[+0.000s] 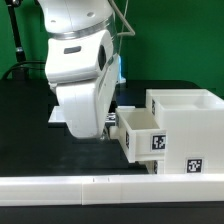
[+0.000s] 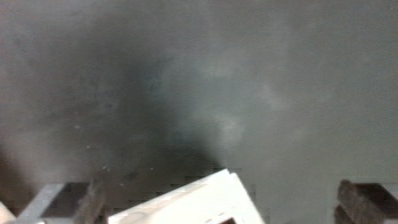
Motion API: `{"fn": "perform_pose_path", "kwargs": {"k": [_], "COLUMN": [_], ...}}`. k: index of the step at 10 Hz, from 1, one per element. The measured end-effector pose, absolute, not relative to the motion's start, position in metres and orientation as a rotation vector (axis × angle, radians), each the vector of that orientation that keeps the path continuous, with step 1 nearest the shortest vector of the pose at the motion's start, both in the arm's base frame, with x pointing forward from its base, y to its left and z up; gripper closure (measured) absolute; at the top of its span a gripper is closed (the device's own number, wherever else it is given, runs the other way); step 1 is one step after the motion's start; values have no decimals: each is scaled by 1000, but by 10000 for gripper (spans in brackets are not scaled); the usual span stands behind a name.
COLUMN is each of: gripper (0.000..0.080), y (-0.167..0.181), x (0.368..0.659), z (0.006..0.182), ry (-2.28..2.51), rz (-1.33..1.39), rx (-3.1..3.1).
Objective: Assemble drawer
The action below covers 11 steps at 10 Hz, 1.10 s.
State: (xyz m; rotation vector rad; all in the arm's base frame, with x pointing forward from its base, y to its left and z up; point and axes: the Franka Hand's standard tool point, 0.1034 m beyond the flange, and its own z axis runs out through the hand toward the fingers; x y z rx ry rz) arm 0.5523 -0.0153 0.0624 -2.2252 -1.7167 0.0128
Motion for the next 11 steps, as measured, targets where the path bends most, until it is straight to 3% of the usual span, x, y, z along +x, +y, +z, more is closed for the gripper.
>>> {"fn": "perform_pose_path", "kwargs": {"k": [8, 11], "gripper": [151, 151], "y": [-12, -48], "x": [549, 538], "z": [66, 62], "ry": [-1656, -1870], "rz": [44, -4], "rx": [-2285, -2108]}}
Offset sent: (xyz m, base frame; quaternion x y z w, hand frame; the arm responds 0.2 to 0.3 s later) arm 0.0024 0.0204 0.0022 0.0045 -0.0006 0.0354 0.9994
